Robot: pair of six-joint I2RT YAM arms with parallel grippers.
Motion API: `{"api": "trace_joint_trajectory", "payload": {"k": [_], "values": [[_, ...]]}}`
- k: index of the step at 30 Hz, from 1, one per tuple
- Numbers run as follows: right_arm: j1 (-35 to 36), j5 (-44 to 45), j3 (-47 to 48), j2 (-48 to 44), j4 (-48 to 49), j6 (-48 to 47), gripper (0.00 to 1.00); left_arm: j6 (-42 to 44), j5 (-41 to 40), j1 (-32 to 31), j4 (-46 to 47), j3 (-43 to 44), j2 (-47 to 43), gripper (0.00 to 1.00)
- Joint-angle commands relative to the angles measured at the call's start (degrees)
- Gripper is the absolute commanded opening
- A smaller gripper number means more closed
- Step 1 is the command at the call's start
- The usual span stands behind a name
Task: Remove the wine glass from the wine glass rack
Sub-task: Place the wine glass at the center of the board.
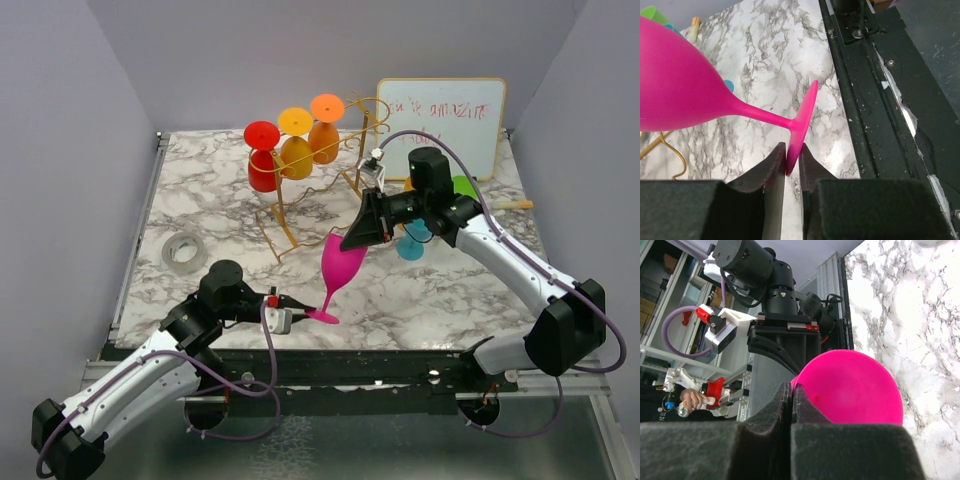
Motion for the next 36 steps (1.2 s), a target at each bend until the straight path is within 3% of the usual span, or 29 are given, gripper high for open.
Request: {"api": "trace_joint_trajectory", "payload": {"k": [1, 9, 13, 14, 24, 36], "values": [[0.19, 0.04, 0.3, -0.07, 0.19, -0.72, 0.0, -1.12, 0.34, 0.34, -0.89, -1.17, 0.19, 0.19], [0.19, 0.0, -0.09, 0.07, -0.08, -0.49, 0.0, -1.04, 0.67, 0.34, -0.89, -1.25, 0.42, 0.19], [0.19, -0.78, 0.2, 0.94, -2.99, -1.95, 0.0, -0.9, 0.62, 0.33, -0.99, -1.2, 0.75, 0.01], [0.19, -0.79, 0.62, 1.26, -4.64, -3.43, 0.01, -0.82, 0.62, 0.34, -1.1, -1.13, 0.94, 0.0], [0.19, -5.01, 5.36, 2.52, -17.84, -15.22, 0.26, -0.09, 0.89, 0.34, -1.54, -1.01, 1.59, 0.0], [0.73, -2.24, 6.11, 4.57, -21.04, -16.78, 0.29, 1.69, -0.32, 0.32, -2.07, -1.37, 0.1, 0.0]]}}
